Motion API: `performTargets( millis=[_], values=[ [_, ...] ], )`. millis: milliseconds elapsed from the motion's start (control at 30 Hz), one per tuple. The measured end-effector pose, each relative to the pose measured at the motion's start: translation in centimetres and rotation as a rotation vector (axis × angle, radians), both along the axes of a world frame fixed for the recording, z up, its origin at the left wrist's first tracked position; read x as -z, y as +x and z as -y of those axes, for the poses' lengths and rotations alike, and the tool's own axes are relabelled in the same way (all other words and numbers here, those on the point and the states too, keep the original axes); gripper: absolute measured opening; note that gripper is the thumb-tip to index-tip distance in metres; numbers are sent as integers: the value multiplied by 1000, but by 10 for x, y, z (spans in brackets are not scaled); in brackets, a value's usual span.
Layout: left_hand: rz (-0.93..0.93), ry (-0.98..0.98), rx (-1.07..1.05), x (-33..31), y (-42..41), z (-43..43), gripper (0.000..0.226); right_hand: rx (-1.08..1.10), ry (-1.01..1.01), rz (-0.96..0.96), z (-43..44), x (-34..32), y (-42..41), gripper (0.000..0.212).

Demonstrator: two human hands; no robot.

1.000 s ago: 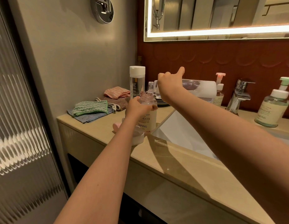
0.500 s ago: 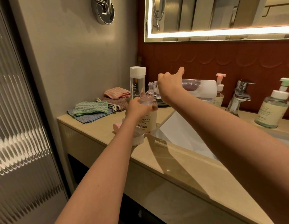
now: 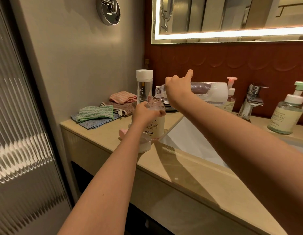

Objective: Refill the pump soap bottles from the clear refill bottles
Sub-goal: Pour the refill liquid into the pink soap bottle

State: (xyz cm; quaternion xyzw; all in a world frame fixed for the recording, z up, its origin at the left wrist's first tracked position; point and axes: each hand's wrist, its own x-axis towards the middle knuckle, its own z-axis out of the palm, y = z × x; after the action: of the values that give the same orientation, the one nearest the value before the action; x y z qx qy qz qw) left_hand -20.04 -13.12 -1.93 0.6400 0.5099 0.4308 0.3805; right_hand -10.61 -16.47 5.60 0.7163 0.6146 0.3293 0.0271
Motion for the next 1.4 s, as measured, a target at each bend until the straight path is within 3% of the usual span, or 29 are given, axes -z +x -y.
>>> performTargets(
  millis=[1400],
  values=[
    [-13, 6, -5, -1, 0, 2, 77, 32, -18, 58, 3, -1, -3, 45]
  ],
)
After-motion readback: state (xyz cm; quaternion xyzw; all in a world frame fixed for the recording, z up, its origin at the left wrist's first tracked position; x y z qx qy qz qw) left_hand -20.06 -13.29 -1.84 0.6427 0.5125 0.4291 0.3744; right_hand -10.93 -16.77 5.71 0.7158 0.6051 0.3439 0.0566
